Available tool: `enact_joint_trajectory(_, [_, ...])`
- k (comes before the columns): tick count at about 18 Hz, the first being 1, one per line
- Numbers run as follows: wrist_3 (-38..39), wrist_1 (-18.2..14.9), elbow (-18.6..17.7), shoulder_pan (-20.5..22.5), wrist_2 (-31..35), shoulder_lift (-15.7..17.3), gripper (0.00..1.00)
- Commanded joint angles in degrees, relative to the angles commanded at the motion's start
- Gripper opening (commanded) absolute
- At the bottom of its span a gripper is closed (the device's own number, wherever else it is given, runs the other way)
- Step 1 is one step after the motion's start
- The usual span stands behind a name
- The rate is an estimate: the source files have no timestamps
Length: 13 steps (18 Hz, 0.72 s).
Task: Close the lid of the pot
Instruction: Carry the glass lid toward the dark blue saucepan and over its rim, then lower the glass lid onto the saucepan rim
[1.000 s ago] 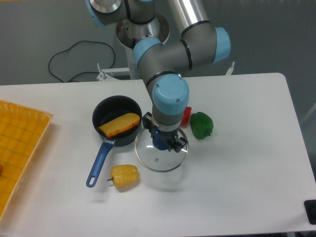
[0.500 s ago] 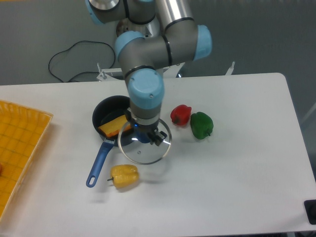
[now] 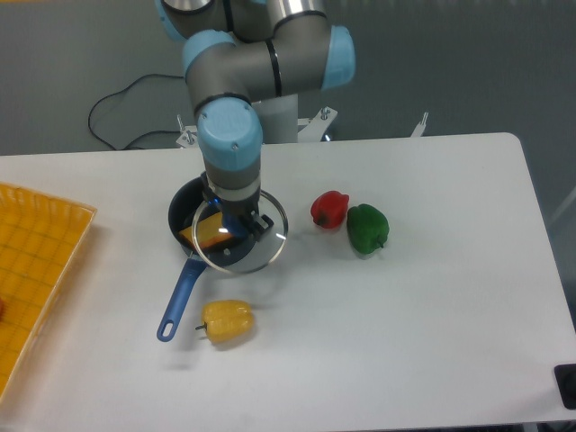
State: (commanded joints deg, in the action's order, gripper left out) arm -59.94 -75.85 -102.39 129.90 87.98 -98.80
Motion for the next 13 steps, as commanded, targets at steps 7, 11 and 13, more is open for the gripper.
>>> enact_joint_trajectory(7, [0.4, 1.2, -2.9, -2.5, -0.2, 2.8, 0.32])
enact_joint_trajectory(11, [0.4, 6.4, -5.8, -2.4, -0.4, 3.8, 0.32])
enact_joint_trajectory(13, [0.1, 6.6, -6.1, -2.4, -0.4, 4.0, 0.31])
